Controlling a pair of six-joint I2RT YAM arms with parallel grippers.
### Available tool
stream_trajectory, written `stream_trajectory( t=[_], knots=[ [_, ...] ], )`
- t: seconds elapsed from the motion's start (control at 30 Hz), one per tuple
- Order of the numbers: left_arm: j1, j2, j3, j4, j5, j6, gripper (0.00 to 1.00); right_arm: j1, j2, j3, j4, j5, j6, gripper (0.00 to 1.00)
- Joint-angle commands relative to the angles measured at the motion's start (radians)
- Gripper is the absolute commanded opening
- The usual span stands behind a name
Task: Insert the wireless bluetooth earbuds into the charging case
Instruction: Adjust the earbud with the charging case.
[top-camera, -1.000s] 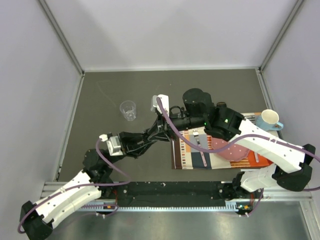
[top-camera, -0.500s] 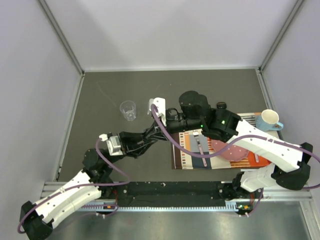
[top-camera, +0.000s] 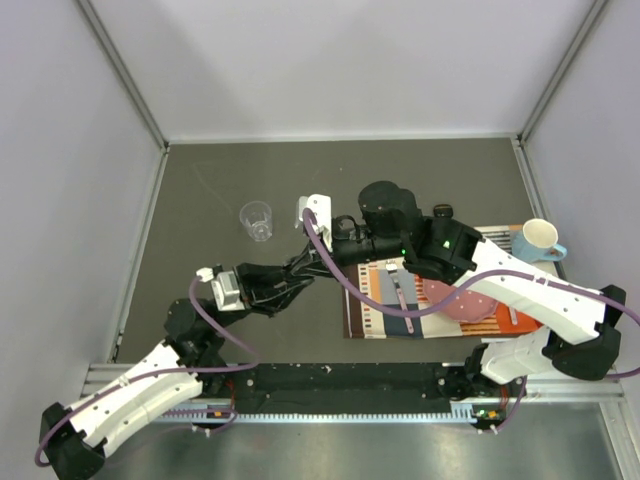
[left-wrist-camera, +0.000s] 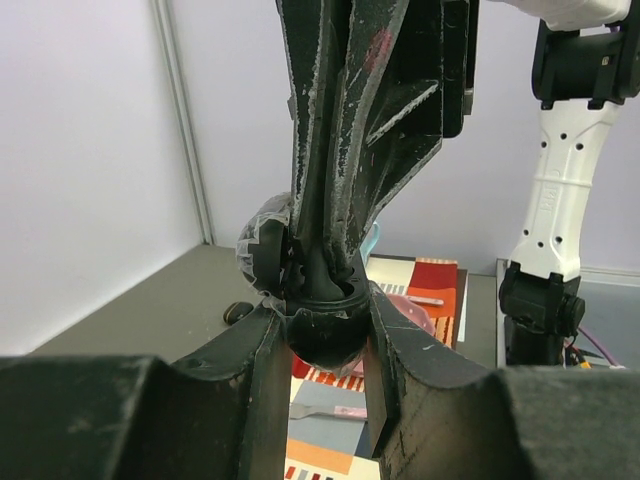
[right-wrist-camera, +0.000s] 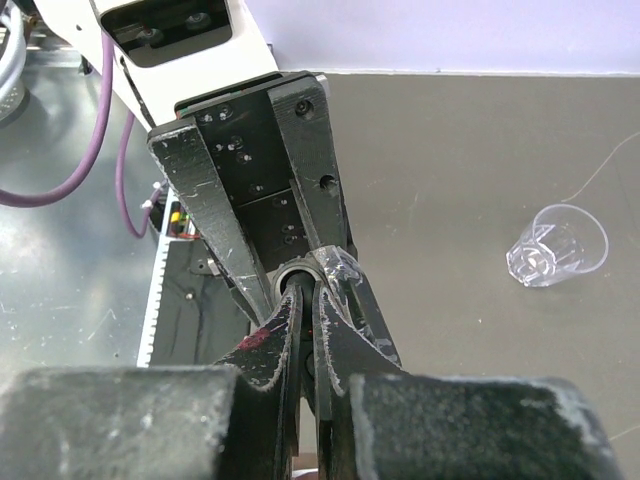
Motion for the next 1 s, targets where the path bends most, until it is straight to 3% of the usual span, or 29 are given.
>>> stream_trajectory(
  t=[0.0,0.63,0.7,0.73,0.97],
  knots=[
    [-0.001,-0.020,0.009,0.141,-0.077,-0.029,0.00,0.015,0.002,0.020,-0.032,-0.042,-0.013,0.00],
    [-0.001,0.017,0.024,0.244,-0.112,-0.071,0.00,0.054,0.002,-0.022,-0.067,0.036,-0.082,0.01],
    [-0.001,0.016,0.024,0.235,-0.112,-0.066,0.00,0.054,0.000,-0.020,-0.067,0.044,-0.083,0.10],
    [-0.001,0.014,0.024,0.230,-0.112,-0.065,0.00,0.054,-0.001,-0.020,-0.066,0.048,-0.083,0.19],
    [-0.001,-0.001,0.033,0.163,-0.100,-0.035,0.00,0.054,-0.010,0.000,-0.066,0.068,-0.082,0.29]
  ],
)
